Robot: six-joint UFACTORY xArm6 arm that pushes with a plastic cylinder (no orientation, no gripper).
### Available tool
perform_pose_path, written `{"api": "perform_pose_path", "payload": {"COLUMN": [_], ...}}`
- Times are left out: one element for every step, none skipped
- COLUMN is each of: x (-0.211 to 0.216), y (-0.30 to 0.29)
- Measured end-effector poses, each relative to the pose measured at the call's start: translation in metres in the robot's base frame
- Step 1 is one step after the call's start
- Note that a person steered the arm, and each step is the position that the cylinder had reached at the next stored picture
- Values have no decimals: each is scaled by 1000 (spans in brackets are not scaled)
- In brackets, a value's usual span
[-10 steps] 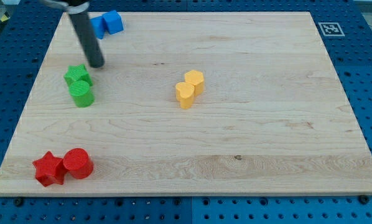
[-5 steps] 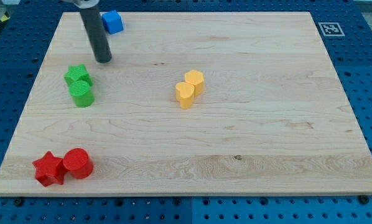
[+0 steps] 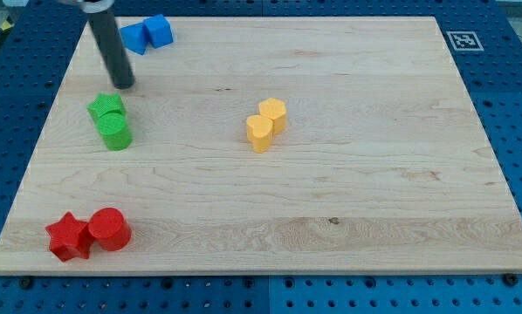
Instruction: Move green blocks to the top of red blocks
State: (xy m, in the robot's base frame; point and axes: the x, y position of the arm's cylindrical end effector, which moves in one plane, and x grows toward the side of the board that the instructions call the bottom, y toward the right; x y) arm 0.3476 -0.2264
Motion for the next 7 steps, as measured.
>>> {"api": "perform_pose_path", "payload": {"x": [9,30,68,92,91,62,63], "y": [-39,-23,18,46,46,59,87]}}
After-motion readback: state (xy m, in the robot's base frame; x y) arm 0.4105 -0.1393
